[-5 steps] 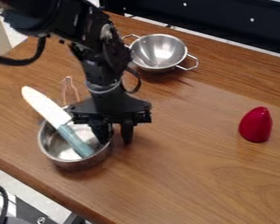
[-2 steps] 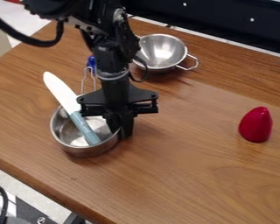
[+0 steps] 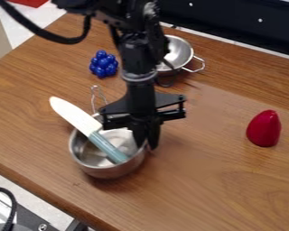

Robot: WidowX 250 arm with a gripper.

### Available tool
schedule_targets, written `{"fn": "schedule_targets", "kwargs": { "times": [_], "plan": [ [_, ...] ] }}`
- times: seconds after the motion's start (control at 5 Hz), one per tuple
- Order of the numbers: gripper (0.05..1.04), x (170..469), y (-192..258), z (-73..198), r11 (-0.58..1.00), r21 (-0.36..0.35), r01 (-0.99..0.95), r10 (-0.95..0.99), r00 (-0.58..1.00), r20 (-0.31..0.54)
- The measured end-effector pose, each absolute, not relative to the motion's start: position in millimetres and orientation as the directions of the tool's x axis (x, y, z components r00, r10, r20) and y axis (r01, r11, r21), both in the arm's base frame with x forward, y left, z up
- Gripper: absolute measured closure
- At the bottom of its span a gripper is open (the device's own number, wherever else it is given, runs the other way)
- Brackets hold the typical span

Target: Déplacer la pot d' argent vers le milieu du tableau

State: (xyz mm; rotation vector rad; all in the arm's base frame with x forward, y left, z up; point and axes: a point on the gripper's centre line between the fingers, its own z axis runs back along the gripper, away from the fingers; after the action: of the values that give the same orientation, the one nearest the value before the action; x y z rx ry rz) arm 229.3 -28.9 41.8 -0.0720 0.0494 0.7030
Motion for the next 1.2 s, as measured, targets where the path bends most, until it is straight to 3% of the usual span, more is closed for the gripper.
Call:
{"fn": "schedule_targets", "kwargs": {
  "times": [0.2,0.6,1.2],
  "plan": [
    [1.017,229,-45,45,0.708,-0.063,-0.703,0.699,0.711,-0.081],
    [1.017,240,-100,63,0.578,-0.166,-0.799,0.806,0.591,-0.039],
    [1.017,260,-146,49,0.554,-0.162,-0.817,0.827,0.562,-0.006]
  ]
}}
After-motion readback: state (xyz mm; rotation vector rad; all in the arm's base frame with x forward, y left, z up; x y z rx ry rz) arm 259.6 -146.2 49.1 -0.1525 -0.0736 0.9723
